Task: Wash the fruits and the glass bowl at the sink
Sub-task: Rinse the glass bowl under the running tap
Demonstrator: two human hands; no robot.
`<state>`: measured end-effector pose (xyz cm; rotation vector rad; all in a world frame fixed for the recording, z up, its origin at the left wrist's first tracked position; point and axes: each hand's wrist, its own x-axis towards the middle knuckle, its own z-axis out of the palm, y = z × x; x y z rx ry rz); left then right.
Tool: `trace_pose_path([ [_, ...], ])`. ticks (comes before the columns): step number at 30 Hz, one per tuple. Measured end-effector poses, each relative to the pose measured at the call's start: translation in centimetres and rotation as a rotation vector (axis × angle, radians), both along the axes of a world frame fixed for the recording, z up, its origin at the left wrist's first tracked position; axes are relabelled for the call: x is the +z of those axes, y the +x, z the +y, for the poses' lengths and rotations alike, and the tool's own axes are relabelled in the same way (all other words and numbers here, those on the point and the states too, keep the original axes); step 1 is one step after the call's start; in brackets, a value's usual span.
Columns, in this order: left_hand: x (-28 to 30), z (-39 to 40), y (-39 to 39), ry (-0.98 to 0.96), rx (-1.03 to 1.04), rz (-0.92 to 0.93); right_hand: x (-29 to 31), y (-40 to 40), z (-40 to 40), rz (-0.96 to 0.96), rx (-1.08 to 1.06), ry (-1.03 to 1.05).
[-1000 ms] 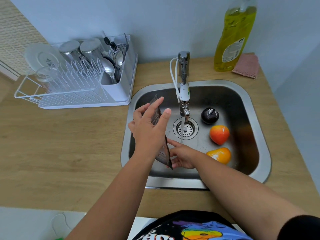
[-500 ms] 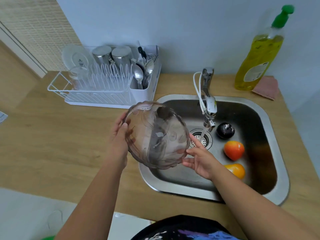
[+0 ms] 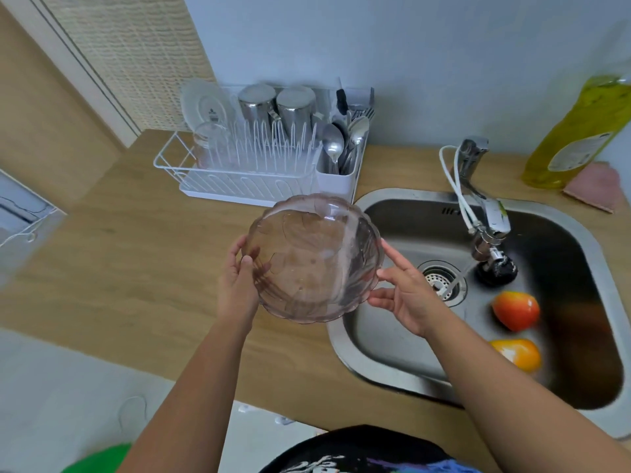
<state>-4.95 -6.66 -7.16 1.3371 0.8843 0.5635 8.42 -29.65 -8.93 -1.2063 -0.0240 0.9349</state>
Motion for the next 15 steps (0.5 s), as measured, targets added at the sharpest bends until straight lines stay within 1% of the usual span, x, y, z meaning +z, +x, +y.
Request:
trace_pose_path([
  [11,-1.4,4.0,0.2,0.016,-0.039,0.090,-0.3,-1.0,3.6,-0.006,-0.063,-0.062],
  [15,-2.4,5.1,-0.2,0.066,-0.093,0.127,-0.5,-1.3,4.0,0.002,-0.085,-0.072],
])
